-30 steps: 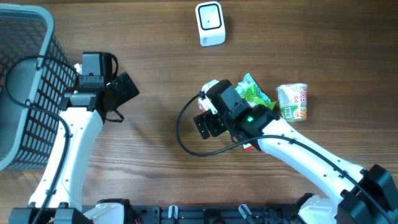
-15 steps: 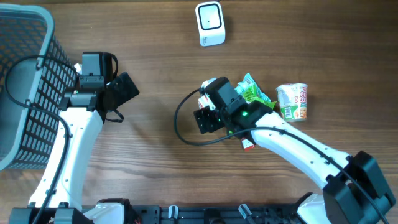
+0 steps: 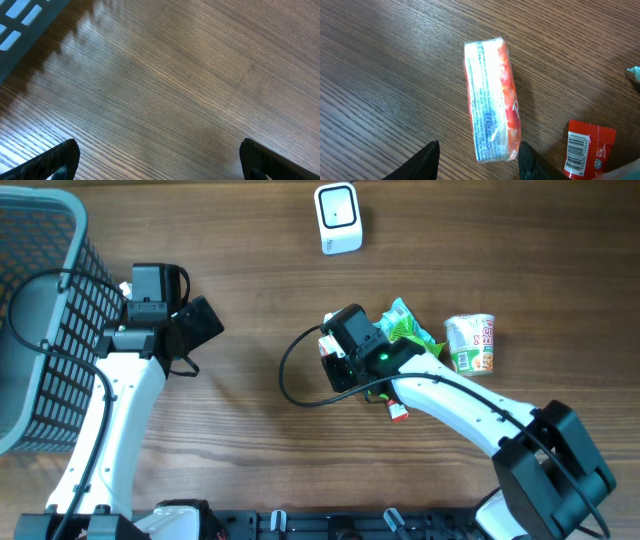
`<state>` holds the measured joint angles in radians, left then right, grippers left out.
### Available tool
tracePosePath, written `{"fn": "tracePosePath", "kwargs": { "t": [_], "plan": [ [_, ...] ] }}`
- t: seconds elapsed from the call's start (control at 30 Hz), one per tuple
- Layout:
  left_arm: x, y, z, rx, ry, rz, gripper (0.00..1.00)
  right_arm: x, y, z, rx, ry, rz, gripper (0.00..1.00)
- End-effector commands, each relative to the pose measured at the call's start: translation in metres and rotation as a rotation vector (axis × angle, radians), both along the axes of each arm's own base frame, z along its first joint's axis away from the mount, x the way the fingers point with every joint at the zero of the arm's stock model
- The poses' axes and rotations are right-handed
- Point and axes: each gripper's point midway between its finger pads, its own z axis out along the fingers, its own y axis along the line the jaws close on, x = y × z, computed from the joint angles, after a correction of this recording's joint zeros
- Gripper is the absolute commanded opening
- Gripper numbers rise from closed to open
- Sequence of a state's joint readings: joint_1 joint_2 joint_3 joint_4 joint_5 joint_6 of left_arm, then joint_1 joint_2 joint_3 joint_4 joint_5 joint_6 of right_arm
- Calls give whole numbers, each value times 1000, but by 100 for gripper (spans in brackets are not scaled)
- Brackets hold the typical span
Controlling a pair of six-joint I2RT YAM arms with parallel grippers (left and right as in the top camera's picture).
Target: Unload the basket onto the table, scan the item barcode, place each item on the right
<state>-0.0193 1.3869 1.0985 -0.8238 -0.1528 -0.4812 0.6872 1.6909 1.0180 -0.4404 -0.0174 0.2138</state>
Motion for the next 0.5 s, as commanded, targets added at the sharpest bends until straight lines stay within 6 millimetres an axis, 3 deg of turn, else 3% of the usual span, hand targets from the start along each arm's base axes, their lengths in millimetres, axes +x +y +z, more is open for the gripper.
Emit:
{"fn": "tracePosePath", "kwargs": {
  "t": [0.0,0.13,0.47],
  "plan": [
    [0,3,5,6,-15,13,100,10,-8,0,-49,-42,-20,50],
    [0,3,5,6,-15,13,100,19,-20,1,-113,-93,-59,50],
    [0,3,5,6,-15,13,100,25,-27,-1,-152,-122,-87,50]
  ]
}}
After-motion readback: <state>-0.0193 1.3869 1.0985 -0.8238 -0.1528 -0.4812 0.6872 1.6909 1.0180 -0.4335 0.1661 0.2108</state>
